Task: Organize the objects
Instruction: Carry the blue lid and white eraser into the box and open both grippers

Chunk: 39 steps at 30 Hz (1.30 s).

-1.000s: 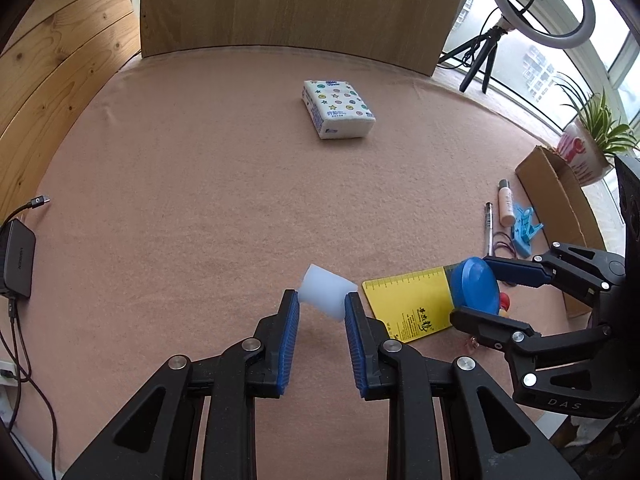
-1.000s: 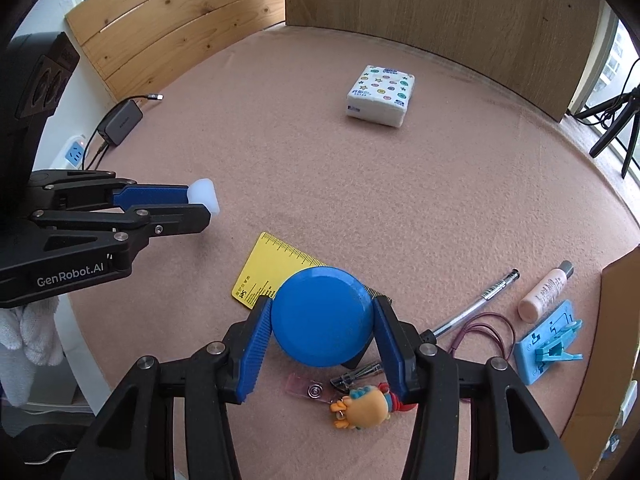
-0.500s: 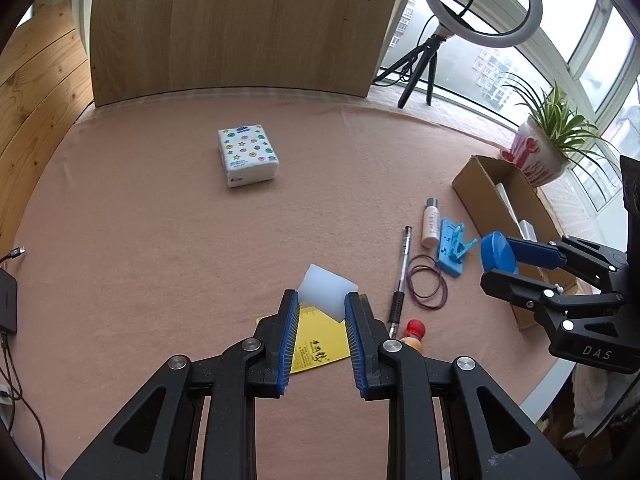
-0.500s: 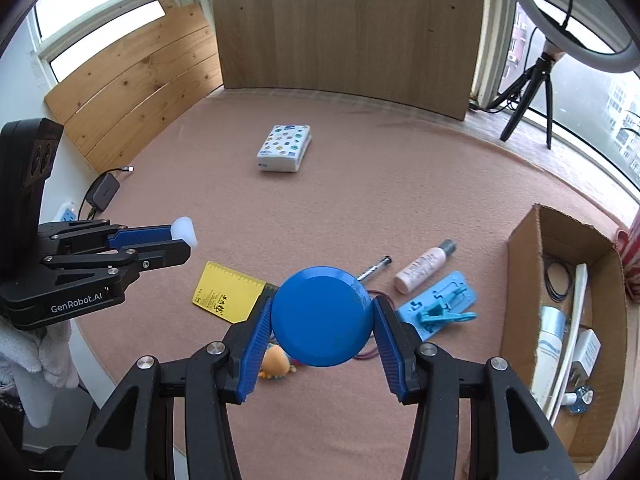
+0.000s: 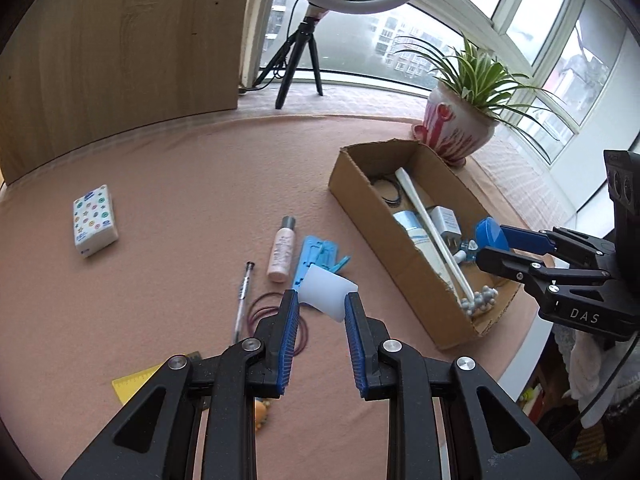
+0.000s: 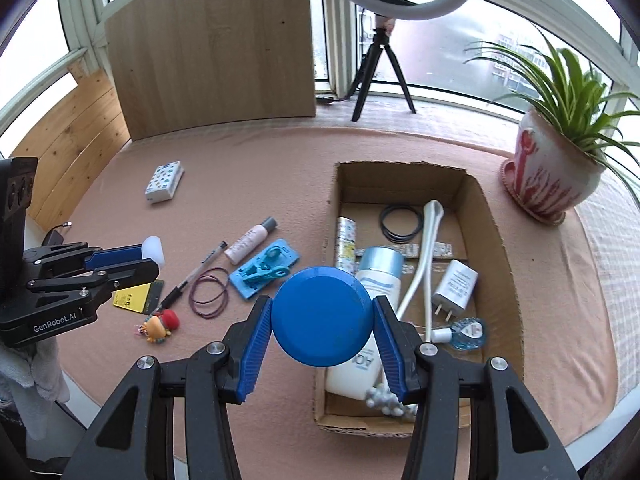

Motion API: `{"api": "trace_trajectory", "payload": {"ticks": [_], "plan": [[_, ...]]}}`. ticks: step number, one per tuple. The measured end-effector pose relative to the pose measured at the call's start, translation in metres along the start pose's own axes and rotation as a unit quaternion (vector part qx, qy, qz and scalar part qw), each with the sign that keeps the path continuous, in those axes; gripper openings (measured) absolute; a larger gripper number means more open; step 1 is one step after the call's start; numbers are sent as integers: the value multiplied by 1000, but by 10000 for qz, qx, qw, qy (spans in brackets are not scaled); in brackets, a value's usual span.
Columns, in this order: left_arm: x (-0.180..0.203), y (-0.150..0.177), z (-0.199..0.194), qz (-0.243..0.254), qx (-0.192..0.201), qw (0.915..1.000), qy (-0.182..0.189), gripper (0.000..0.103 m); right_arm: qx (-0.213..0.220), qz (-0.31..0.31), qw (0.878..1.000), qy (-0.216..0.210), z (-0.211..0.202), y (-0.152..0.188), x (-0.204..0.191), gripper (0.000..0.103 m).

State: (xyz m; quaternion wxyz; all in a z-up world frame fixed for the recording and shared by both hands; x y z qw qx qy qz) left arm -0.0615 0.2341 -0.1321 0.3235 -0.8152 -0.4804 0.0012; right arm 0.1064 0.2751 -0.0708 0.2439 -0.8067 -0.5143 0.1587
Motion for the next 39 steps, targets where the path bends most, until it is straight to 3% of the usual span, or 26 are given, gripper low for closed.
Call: {"api": "trace_trajectory", "payload": {"ticks": [11, 24, 27, 29, 30, 31, 39], "plan": [[97, -16, 44, 615, -176, 9973, 357, 25, -69, 587, 9975, 393, -15, 32, 76, 46], [128, -39, 79, 685, -193, 9972, 215, 26, -49, 748, 9965, 371, -5, 34, 110, 46], [130, -45, 82, 661, -145, 9975, 221, 33, -23, 732, 9964, 417, -2, 32, 113, 47], [128, -46, 84, 593, -196, 9978, 235, 56, 7, 663, 9968, 435, 0, 30, 113, 56], [126, -47, 83, 567, -164, 9980, 208, 67, -53, 615, 9970, 460, 2, 30, 113, 67], [124, -48, 82, 560, -126, 9982, 180, 68, -74, 578, 9970, 516, 2, 30, 113, 73], [95, -52, 73, 369, -89, 9993, 43, 68, -48, 581, 9970, 518, 1, 30, 107, 73]]}}
Point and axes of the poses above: each gripper's, at about its wrist camera, not at the fingertips, and z roughly the way its jaws point, x to its right, y to its underside, the point moved 7 cm from there along z, roughly the way its jaws point, and after that the axes turned 6 degrees about -z, right-handed, at the moved point
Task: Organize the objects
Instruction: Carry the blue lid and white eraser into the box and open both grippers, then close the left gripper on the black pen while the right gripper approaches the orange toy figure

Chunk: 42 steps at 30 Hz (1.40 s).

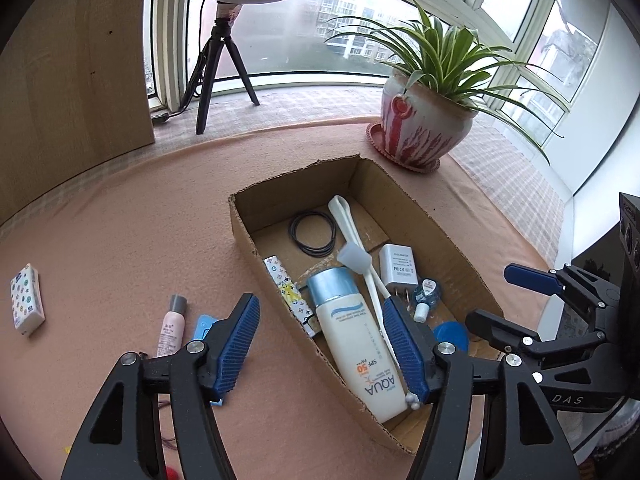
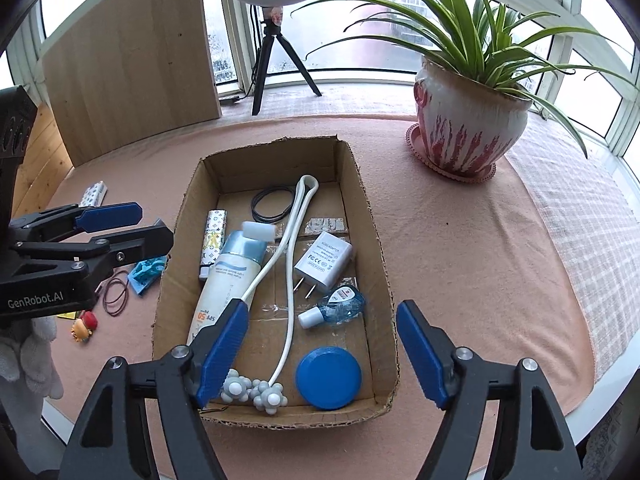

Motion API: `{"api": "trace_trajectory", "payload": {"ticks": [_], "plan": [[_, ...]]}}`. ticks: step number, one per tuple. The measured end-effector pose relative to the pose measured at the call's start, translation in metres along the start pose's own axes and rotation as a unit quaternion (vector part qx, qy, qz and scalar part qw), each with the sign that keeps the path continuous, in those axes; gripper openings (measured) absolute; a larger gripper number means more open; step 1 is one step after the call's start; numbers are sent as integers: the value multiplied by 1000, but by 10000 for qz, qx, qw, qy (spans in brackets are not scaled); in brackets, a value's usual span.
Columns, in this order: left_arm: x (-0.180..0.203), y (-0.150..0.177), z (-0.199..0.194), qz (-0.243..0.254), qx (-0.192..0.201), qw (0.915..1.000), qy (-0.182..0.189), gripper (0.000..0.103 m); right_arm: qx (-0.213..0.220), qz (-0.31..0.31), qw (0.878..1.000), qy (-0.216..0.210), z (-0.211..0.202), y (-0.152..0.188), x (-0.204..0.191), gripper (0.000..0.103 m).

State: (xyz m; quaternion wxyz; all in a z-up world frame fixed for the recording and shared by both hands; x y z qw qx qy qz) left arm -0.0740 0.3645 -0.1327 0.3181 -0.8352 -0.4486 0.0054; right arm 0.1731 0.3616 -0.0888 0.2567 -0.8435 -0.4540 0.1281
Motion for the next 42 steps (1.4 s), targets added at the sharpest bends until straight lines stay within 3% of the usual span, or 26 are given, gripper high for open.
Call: {"api": "trace_trajectory", "payload": {"ticks": [11, 27, 35, 42], "plan": [[-73, 13, -25, -496, -23, 9981, -363, 68, 84, 61, 9996, -257, -6, -8, -29, 73], [-159, 50, -48, -740, -271, 9942, -735, 67, 92, -514, 9950, -850, -9, -12, -129, 73], [-185, 81, -30, -740, -741, 9919, -719, 49, -214, -878, 9888, -1192, 9, 9, -192, 73], [-183, 99, -14, -552, -1009, 9912, -651, 37, -489, -957, 9859, -1284, 23, 27, -218, 73]]}}
Point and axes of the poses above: each gripper's, at about its wrist camera, not at the fingertips, and z roughly the way its jaws point, x to its right, y to its underside, the point moved 7 cm from there along z, roughly the way its jaws point, and after that the axes turned 6 degrees about -z, right-handed, at the moved point
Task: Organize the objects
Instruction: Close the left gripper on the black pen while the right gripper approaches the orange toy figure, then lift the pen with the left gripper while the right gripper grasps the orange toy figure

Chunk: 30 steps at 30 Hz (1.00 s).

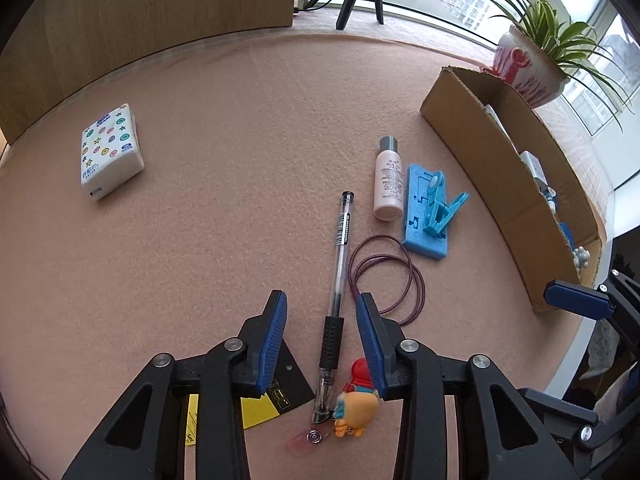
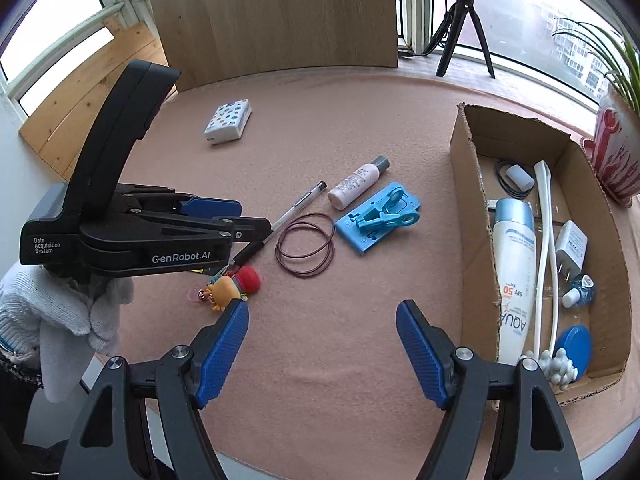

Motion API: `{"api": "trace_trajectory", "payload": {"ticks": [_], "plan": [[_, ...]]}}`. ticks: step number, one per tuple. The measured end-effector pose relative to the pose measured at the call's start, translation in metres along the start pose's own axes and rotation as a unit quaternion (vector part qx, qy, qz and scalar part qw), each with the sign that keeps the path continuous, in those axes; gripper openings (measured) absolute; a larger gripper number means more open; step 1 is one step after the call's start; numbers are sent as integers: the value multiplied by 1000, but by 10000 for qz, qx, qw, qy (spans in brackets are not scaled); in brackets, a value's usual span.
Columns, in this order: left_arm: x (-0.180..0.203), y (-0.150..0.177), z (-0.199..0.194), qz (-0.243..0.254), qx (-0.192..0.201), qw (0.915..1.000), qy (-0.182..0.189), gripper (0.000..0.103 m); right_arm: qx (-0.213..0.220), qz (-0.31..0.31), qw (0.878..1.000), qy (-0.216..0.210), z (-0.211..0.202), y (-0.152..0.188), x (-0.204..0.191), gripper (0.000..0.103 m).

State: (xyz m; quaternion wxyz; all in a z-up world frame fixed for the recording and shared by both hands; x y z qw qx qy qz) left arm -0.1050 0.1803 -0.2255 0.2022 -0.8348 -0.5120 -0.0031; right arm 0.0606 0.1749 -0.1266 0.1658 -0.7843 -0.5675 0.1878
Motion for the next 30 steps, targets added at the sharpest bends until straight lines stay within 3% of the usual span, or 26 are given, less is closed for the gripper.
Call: {"api": "trace_trajectory", "payload": {"ticks": [14, 30], "plan": [[-3, 10, 10, 385, -89, 9989, -269, 19, -172, -147, 9997, -128, 14, -1, -25, 73], [-64, 31, -12, -318, -27, 9991, -270, 15, -402, -569, 9972, -267, 58, -15, -60, 73]]}}
Point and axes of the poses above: each gripper's, at about its wrist camera, not at the fingertips, and z roughly the way its jaws point, x to its right, y to its underside, the point moved 7 cm from there along z, roughly the way its jaws point, and after that the axes turned 6 degrees about -z, right-handed, at the moved point
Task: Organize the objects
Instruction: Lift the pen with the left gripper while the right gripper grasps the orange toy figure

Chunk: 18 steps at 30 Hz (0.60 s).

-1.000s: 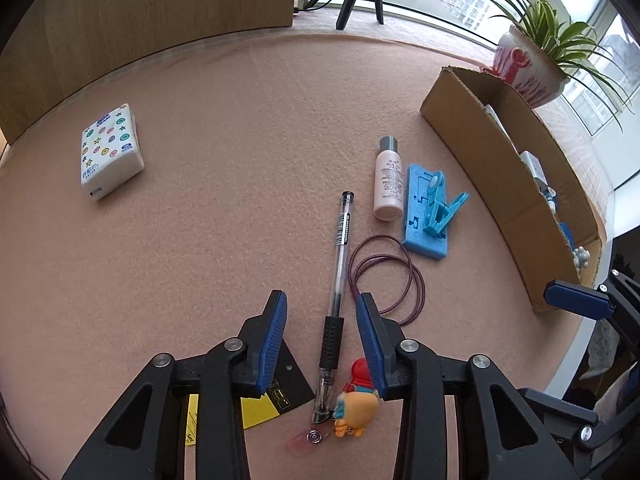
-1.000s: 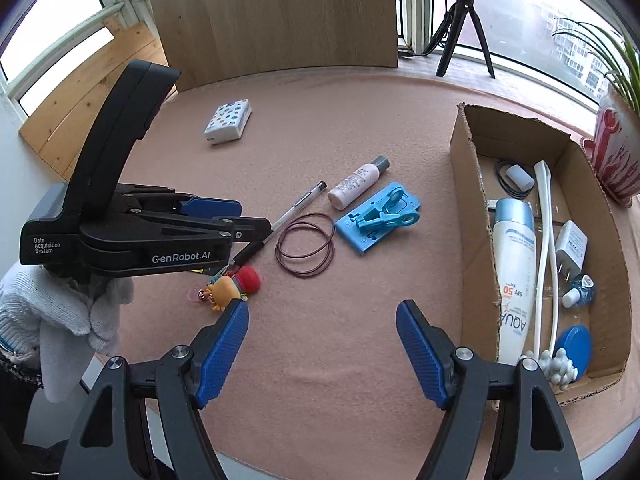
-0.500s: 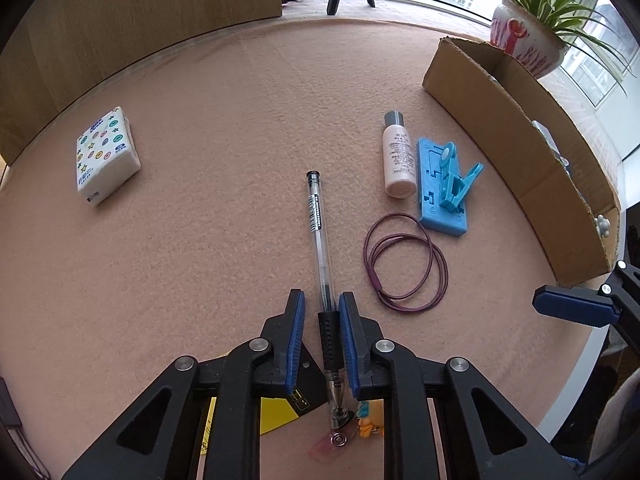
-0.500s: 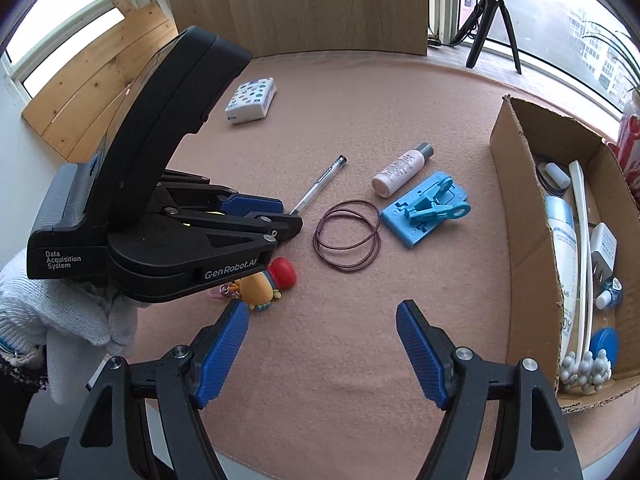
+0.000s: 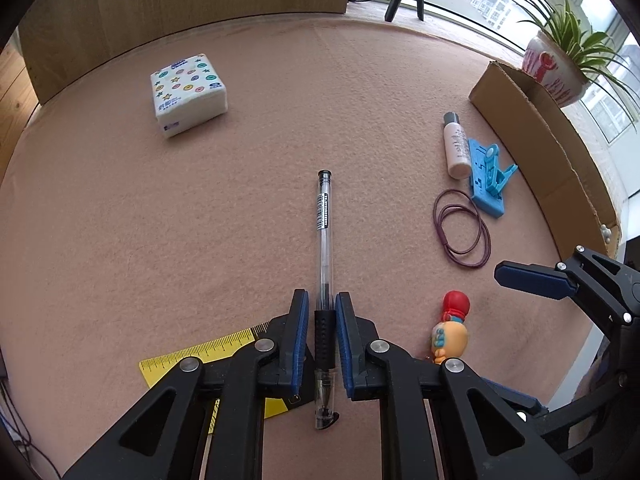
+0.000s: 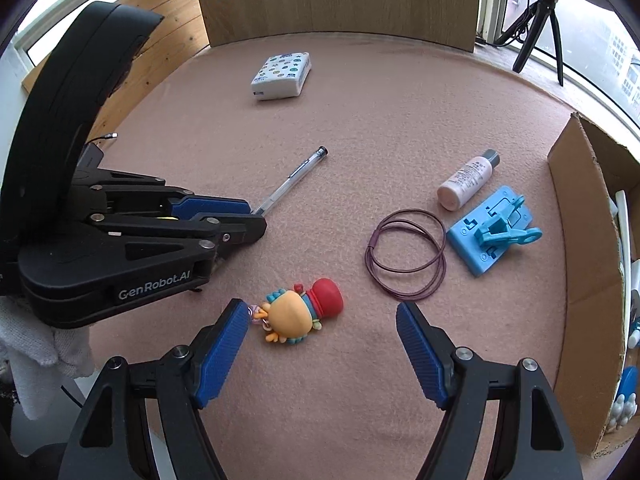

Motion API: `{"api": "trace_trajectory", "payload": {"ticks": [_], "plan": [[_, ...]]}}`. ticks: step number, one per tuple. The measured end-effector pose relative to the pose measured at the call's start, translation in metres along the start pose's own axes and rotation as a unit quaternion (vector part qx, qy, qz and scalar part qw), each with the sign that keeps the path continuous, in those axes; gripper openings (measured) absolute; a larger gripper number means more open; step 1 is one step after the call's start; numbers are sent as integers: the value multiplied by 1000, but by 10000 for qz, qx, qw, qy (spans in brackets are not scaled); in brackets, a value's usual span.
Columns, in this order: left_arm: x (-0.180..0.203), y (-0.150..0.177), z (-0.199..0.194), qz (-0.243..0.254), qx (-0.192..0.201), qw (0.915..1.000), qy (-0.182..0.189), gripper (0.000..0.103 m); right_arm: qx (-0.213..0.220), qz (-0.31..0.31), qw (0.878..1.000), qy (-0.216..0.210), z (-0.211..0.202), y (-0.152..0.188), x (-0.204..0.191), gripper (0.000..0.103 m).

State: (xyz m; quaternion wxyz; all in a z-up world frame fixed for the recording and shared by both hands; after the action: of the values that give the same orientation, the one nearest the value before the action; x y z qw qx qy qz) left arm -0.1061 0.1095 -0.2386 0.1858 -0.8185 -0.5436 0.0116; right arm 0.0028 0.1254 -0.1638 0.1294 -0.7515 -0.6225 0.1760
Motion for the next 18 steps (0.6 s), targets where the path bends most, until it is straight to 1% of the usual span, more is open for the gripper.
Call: {"api": "trace_trajectory", "payload": {"ticks": [6, 12, 16, 17, 18], "plan": [[-19, 12, -8, -218, 48, 9997, 20, 14, -87, -231, 9997, -25, 13, -7, -16, 73], [-20, 16, -11, -327, 69, 9994, 84, 14, -212, -467, 9987, 45, 23, -2, -24, 73], [-17, 14, -12, -315, 68, 9995, 72, 14, -198, -503, 9985, 61, 21, -2, -20, 57], [-17, 15, -12, -304, 62, 9995, 75, 15, -199, -512, 9985, 48, 21, -3, -20, 55], [-17, 14, -12, -303, 59, 9995, 86, 19, -207, -508, 9985, 51, 20, -4, -18, 51]]}}
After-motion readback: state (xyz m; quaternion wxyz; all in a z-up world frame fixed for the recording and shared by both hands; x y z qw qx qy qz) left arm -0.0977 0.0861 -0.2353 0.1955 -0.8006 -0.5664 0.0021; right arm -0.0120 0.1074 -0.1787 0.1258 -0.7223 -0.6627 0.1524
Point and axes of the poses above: each gripper's, at about its wrist camera, not at the fingertips, and z roughly the way its jaws point, x to its right, y to its underside, the point moved 7 cm from there along z, roughly the way its jaws point, and after that the axes turned 6 degrees about -z, right-handed, at the moved point
